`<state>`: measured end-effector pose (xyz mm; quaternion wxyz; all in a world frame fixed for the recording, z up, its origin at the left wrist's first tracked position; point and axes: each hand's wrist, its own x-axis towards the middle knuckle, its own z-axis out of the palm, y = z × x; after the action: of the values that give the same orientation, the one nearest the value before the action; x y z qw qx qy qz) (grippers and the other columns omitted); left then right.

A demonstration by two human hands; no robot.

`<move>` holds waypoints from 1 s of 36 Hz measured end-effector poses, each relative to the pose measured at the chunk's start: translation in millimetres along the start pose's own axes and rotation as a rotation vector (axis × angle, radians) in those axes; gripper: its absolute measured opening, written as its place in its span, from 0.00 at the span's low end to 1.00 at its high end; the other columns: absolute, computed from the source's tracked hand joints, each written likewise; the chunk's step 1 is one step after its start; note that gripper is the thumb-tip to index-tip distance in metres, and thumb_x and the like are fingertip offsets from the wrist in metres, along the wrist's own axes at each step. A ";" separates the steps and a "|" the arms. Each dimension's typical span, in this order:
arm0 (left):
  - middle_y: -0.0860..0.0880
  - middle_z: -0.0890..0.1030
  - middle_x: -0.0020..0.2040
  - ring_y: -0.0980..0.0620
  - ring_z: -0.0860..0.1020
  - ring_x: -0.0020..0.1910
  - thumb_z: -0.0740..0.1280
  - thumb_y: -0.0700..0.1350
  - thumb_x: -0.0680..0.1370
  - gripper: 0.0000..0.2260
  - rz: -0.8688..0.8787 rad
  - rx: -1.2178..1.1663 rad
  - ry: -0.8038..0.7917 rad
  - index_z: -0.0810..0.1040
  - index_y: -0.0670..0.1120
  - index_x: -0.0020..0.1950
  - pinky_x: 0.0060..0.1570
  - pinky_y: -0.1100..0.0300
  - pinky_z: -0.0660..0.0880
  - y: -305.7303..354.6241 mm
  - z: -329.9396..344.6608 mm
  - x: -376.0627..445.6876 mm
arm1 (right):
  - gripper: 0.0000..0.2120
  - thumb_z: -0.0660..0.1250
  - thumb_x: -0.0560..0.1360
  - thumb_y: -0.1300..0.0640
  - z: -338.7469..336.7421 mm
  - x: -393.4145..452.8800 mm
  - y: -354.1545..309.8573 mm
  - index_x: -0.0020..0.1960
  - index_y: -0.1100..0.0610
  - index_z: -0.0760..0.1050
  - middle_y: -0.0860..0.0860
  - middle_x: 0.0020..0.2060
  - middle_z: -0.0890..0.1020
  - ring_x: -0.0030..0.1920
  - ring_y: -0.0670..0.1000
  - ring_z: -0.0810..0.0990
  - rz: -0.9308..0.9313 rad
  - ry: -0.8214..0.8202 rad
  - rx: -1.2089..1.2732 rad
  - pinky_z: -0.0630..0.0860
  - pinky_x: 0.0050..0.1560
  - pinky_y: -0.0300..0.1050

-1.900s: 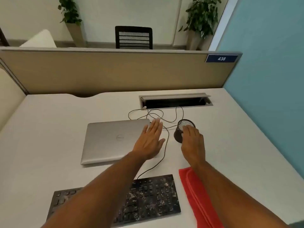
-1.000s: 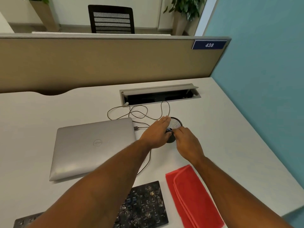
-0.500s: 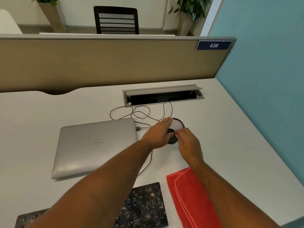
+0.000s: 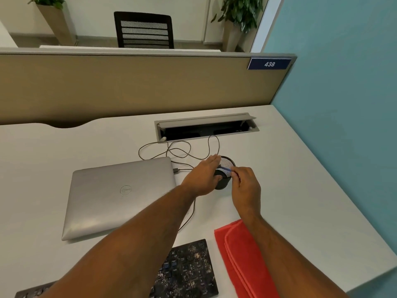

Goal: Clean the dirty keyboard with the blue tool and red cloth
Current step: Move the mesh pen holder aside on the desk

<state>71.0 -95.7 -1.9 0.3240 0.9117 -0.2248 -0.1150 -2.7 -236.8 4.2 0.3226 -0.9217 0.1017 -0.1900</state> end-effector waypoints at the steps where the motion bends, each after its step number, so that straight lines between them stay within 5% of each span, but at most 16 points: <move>1: 0.47 0.58 0.84 0.45 0.59 0.82 0.68 0.46 0.83 0.33 0.005 -0.006 0.002 0.55 0.46 0.84 0.78 0.50 0.62 -0.9 0.1 -0.9 | 0.13 0.65 0.81 0.56 -0.9 -2.0 -1.1 0.62 0.60 0.79 0.54 0.57 0.82 0.53 0.50 0.82 0.012 0.011 -0.001 0.67 0.41 0.17; 13: 0.50 0.51 0.85 0.51 0.51 0.83 0.65 0.49 0.85 0.33 0.063 -0.001 0.096 0.50 0.49 0.85 0.79 0.55 0.52 -9.6 -19.6 -47.5 | 0.11 0.66 0.81 0.59 -12.9 -30.8 -30.0 0.61 0.61 0.80 0.54 0.55 0.82 0.52 0.48 0.80 0.162 0.195 0.100 0.70 0.40 0.23; 18: 0.53 0.50 0.85 0.55 0.51 0.83 0.64 0.51 0.85 0.33 0.072 0.014 0.165 0.50 0.51 0.85 0.77 0.61 0.49 -25.9 -28.7 -91.3 | 0.09 0.66 0.80 0.63 -9.8 -47.0 -46.2 0.59 0.58 0.81 0.51 0.54 0.82 0.51 0.49 0.80 0.205 0.261 0.189 0.79 0.53 0.41; 22: 0.54 0.51 0.85 0.55 0.51 0.83 0.64 0.52 0.85 0.33 0.037 0.026 0.192 0.50 0.52 0.85 0.78 0.61 0.50 -42.6 -32.4 -133.8 | 0.09 0.67 0.80 0.63 -2.8 -66.0 -64.3 0.59 0.57 0.80 0.51 0.54 0.81 0.52 0.48 0.79 0.201 0.246 0.244 0.76 0.49 0.35; 30: 0.55 0.50 0.85 0.56 0.51 0.83 0.63 0.53 0.86 0.32 -0.062 0.002 0.220 0.50 0.53 0.85 0.81 0.58 0.51 -76.8 -44.8 -218.8 | 0.09 0.66 0.80 0.63 23.9 -110.7 -102.1 0.58 0.55 0.79 0.51 0.54 0.82 0.53 0.50 0.81 0.169 0.130 0.324 0.80 0.55 0.48; 36: 0.57 0.48 0.84 0.64 0.48 0.80 0.61 0.53 0.86 0.31 -0.106 -0.004 0.293 0.49 0.53 0.85 0.79 0.64 0.46 -104.9 -54.3 -277.4 | 0.07 0.66 0.80 0.63 48.2 -147.4 -133.6 0.57 0.57 0.80 0.50 0.52 0.80 0.51 0.50 0.80 0.096 0.038 0.317 0.81 0.53 0.48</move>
<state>-116.5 140.2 -10.1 0.3488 0.9286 -0.1266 0.0018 -107.7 -61.3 12.2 0.4708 -0.8496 0.1204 -0.2051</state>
